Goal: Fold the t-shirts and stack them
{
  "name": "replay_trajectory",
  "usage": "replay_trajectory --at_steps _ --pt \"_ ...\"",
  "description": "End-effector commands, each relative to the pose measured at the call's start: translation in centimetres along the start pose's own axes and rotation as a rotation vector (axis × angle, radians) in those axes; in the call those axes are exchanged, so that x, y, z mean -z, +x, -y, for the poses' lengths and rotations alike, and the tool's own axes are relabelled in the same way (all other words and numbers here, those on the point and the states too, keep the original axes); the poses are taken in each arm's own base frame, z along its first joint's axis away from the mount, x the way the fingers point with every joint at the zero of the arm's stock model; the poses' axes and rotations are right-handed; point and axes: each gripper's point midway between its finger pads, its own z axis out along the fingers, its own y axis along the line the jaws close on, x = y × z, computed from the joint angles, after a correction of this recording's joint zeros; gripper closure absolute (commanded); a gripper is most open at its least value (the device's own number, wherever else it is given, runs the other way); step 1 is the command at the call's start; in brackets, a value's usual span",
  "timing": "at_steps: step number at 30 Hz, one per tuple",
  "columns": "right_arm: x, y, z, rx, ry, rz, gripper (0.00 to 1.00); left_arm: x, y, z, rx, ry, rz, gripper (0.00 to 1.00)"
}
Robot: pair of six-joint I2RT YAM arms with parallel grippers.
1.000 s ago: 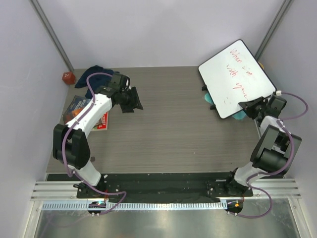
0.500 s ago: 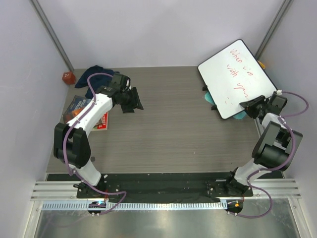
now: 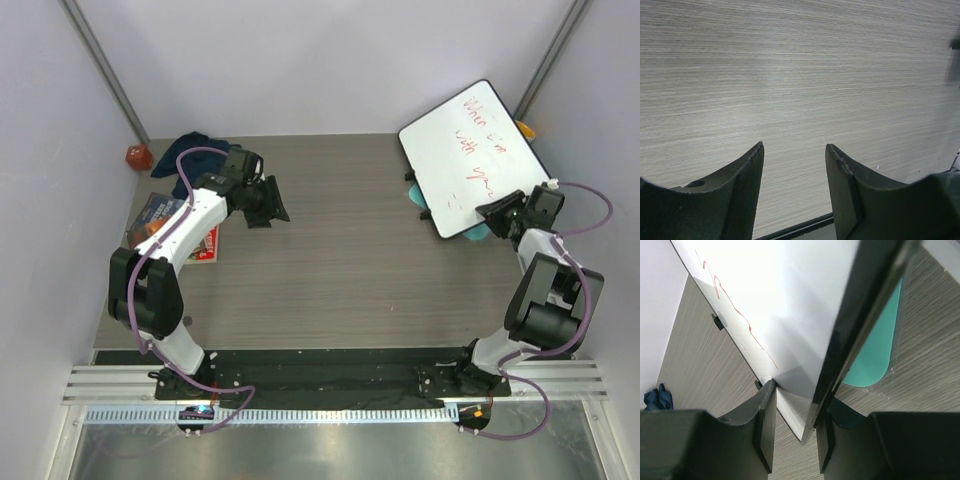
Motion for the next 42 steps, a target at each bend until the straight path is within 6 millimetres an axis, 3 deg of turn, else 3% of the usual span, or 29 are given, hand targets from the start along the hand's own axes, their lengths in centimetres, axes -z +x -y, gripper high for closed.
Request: replay_trajectory --at_steps 1,12,22,30,36,42 --pt "-0.5 8.6 -6.0 0.226 -0.26 -0.25 0.99 0.5 -1.0 0.6 -0.004 0.027 0.032 0.47" --pt "0.6 15.0 -8.1 0.333 -0.346 -0.406 0.99 1.1 -1.3 0.7 -0.013 0.027 0.049 0.47" --pt "2.0 17.6 -10.0 0.402 -0.412 -0.456 0.99 1.2 -1.4 0.6 -0.015 0.019 0.054 0.47" --pt "2.0 17.7 -9.5 0.404 -0.394 -0.436 0.99 1.2 -1.4 0.4 -0.019 0.008 0.056 0.47" --pt "2.6 16.2 -9.1 0.404 -0.333 -0.345 0.98 1.2 -1.4 0.4 -0.019 0.008 0.054 0.47" --pt "3.9 14.0 -8.5 0.41 -0.27 -0.19 0.67 1.2 -1.4 0.5 -0.016 0.014 0.052 0.47"
